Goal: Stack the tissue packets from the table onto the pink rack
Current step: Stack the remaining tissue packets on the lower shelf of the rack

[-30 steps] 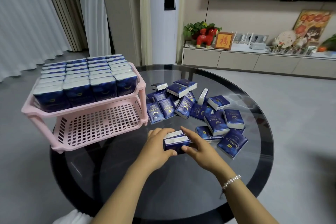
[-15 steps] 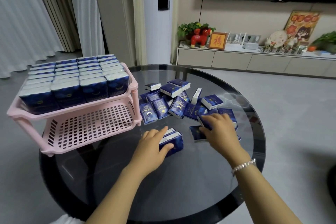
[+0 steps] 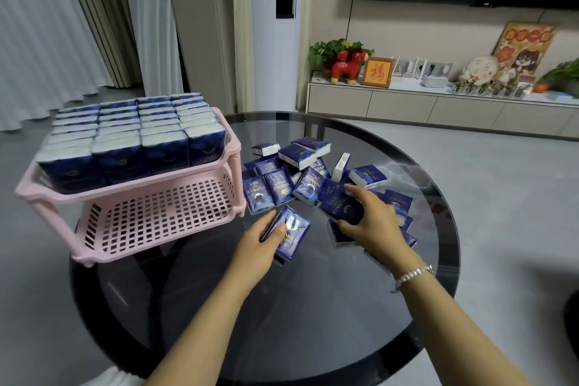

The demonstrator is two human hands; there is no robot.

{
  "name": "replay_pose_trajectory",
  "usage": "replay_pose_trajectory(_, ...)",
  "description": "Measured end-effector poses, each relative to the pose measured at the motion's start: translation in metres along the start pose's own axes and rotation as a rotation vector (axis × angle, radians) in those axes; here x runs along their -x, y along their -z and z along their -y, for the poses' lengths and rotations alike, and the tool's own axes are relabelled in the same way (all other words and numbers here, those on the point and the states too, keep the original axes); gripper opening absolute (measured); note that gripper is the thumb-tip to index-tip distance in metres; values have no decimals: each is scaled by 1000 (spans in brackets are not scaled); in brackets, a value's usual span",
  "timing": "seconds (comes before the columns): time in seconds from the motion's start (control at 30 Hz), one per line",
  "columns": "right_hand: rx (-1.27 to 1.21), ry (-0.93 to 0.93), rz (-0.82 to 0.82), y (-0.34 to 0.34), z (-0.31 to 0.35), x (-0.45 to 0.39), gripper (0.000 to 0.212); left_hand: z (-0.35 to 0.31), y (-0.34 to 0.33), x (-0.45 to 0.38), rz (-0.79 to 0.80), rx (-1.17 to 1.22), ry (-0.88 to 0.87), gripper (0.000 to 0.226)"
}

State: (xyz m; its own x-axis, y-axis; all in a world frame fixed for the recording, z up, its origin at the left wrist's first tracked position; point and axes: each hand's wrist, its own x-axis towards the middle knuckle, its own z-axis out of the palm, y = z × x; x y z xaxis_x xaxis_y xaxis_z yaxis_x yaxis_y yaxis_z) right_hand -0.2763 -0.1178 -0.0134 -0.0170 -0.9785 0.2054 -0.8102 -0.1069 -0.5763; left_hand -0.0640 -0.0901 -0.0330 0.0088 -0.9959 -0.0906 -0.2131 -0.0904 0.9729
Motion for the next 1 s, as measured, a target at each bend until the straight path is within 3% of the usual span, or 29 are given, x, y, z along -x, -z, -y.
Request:
replay_pose_trajectory(0.1, -334, 85, 131, 0, 12, 12, 62, -8, 7, 3, 67, -29, 44, 38)
replay_pose_trajectory(0.23, -404, 205, 275, -1, 24, 18, 57, -9, 13, 4, 155, -93, 68, 28)
replay_pose_trajectory(0.3, -386, 245, 355, 1, 29, 19, 54, -5, 15, 1, 183, -95, 102, 43)
replay_pose_trajectory(0.4, -424, 261, 506, 5, 31, 15, 53, 1, 19, -3, 227, -16, 236, 83)
replay_pose_trajectory(0.47, -427, 274, 601, 7, 32, 12, 56, 5, 19, -3, 284, 31, 260, 87)
replay_pose_trajectory(0.6, -561, 264, 644, 1, 33, 9, 64, 0, 18, -1, 230, 31, 146, 28)
replay_pose_trajectory(0.67, -678, 170, 570, -3, 33, 10, 66, -4, 21, 0, 208, 89, 98, 15)
replay_pose_trajectory(0.73, -644, 116, 548, -8, 29, 11, 66, -6, 27, 1, 201, -3, -29, 24)
replay_pose_trajectory(0.83, -532, 81, 646, -16, 26, 13, 68, -3, 32, 2, 229, -207, -190, 52)
replay_pose_trajectory(1.0, -256, 127, 612, -30, 21, 17, 77, 5, 26, 3, 308, -432, -224, 68)
